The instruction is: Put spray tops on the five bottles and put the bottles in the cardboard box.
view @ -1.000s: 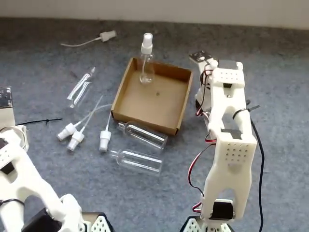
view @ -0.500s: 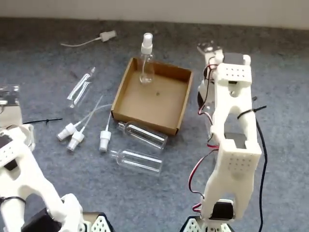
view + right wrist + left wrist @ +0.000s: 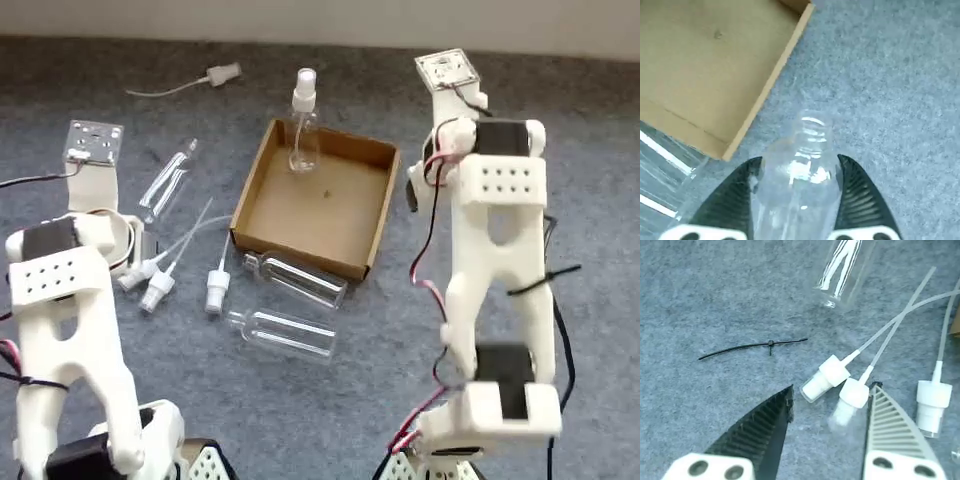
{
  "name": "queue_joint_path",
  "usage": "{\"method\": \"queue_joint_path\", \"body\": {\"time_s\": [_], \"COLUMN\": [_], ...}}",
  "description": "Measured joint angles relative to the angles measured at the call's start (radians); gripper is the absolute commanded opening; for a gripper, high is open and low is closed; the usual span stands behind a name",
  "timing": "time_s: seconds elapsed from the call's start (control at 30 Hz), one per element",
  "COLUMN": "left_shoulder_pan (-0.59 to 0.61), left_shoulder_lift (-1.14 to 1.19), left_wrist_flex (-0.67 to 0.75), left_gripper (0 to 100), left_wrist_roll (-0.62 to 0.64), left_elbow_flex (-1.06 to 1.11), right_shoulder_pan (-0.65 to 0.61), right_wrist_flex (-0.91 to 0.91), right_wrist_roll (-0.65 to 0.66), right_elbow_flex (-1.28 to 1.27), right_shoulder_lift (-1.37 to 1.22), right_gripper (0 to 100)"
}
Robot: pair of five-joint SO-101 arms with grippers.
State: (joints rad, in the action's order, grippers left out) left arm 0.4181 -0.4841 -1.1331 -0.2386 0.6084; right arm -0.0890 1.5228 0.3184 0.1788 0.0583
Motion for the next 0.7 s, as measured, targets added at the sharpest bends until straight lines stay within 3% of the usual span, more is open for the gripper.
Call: {"method": "queue_joint_path", "body": {"time_s": [0.37,0.7], "left_shoulder_pan": [-0.232,-0.222], "left_shoulder_lift": [0.0,0.133], "left_wrist_flex": [-0.071,-0.078], "left_gripper": [22,22], "left_wrist_roll": [0.037,-0.012], "left_elbow_flex": [-0.003,0.055], "right_shoulder_pan": [-0.077,-0.077], "right_wrist_flex": [-0.288,-0.299], "right_wrist_roll": [-0.008,-0.008], "right_elbow_flex": [-0.772,-0.999], "right_shoulder_lift": [0.512,0.838], "right_gripper": [1.9,2.1]}}
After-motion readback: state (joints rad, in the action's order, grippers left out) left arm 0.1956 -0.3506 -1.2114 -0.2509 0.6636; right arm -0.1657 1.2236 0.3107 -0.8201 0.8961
